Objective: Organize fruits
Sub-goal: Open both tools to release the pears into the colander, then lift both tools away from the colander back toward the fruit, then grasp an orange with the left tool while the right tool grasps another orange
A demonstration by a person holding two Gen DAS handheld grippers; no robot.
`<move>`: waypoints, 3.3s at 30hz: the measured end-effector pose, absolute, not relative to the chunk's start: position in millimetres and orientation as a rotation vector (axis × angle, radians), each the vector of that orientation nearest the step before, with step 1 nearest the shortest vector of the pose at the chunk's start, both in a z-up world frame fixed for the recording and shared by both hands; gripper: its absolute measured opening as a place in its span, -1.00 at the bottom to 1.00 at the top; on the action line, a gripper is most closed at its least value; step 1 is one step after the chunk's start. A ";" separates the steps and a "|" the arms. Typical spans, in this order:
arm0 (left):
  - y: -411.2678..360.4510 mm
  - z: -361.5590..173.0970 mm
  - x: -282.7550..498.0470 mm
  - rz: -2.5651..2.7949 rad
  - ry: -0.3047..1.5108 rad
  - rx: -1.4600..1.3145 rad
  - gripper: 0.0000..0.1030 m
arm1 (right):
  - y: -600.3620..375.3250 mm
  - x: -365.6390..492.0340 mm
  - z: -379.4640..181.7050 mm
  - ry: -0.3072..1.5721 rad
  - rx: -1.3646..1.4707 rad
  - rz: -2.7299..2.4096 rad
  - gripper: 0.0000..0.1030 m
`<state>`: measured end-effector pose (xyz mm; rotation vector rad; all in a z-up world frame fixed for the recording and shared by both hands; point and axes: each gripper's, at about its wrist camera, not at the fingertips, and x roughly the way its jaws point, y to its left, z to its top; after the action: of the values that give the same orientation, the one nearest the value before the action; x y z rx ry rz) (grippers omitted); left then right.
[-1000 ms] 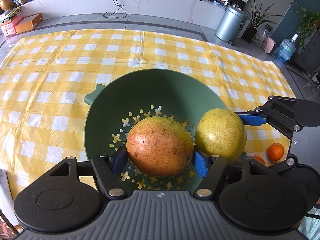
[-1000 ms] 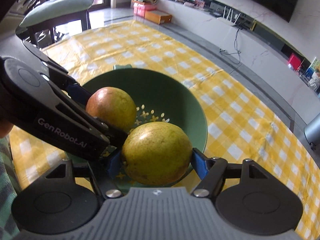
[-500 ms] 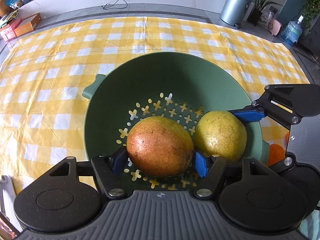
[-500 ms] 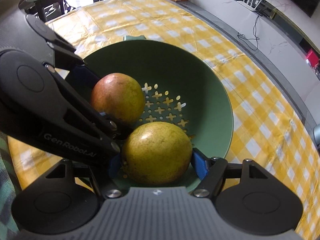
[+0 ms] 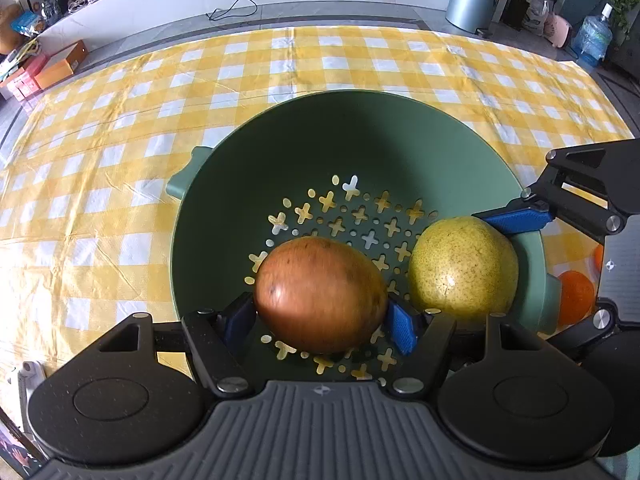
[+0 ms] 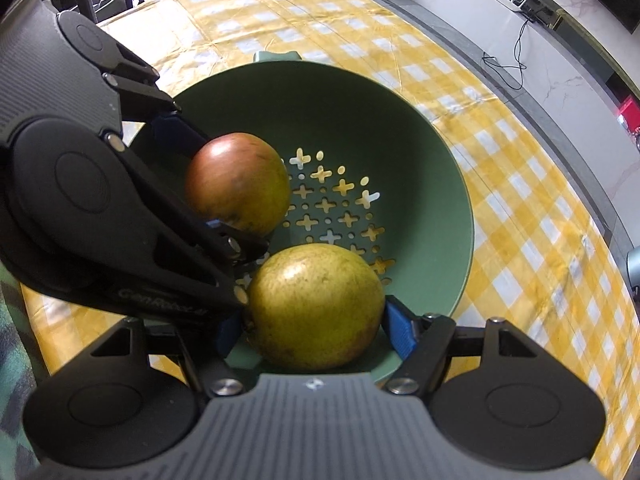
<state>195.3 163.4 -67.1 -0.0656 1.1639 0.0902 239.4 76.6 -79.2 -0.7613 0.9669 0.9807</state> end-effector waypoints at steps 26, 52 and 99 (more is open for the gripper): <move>155.9 -43.7 165.4 0.122 1.056 -0.106 0.65 | 55.2 219.0 -56.1 0.890 -0.702 0.927 0.35; 58.4 4.8 99.6 -0.076 0.799 -0.050 0.63 | -106.6 161.7 -20.4 0.798 -0.228 0.583 0.44; -28.4 -99.2 123.6 -0.331 1.035 -0.028 0.16 | -172.0 172.6 -93.1 0.904 0.099 0.368 -0.10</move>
<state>123.6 -28.4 -99.2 -0.0275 1.0352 -0.3308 172.6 -172.0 -93.1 0.0993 0.9043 0.3679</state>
